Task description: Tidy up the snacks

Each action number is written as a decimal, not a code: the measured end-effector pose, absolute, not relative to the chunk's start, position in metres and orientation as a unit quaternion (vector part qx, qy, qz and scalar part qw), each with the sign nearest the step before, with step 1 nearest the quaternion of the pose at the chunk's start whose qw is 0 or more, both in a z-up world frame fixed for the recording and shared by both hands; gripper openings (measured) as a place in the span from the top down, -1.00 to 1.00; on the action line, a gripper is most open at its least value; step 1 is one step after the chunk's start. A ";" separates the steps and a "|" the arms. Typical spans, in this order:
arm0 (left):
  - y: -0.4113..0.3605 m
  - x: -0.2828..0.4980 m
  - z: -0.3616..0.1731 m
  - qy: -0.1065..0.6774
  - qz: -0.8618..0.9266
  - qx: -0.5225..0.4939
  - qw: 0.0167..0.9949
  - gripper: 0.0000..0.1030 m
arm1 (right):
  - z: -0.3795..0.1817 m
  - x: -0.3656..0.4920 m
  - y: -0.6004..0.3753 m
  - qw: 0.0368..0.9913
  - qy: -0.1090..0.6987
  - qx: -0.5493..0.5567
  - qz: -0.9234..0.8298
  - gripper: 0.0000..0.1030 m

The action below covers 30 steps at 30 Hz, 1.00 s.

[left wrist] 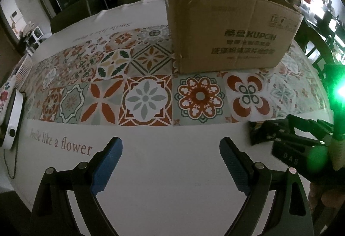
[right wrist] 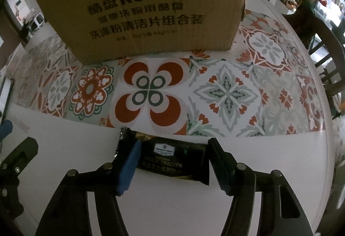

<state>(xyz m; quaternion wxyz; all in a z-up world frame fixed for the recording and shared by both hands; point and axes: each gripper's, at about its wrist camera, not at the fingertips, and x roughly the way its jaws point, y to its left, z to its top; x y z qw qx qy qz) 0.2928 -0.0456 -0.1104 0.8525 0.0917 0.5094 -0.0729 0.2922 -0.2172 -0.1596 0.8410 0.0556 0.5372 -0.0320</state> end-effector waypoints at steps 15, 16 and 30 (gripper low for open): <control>-0.058 0.276 -0.120 0.532 -0.082 0.076 0.839 -0.79 | -0.148 0.277 -0.203 0.810 0.577 -0.067 0.077 -0.52; -0.059 0.274 -0.121 0.535 -0.080 0.074 0.838 -0.79 | -0.148 0.278 -0.200 0.806 0.579 -0.080 0.088 -0.52; -0.057 0.256 -0.141 0.576 -0.007 0.043 0.816 -0.79 | -0.167 0.306 -0.157 0.741 0.583 -0.254 0.219 -0.50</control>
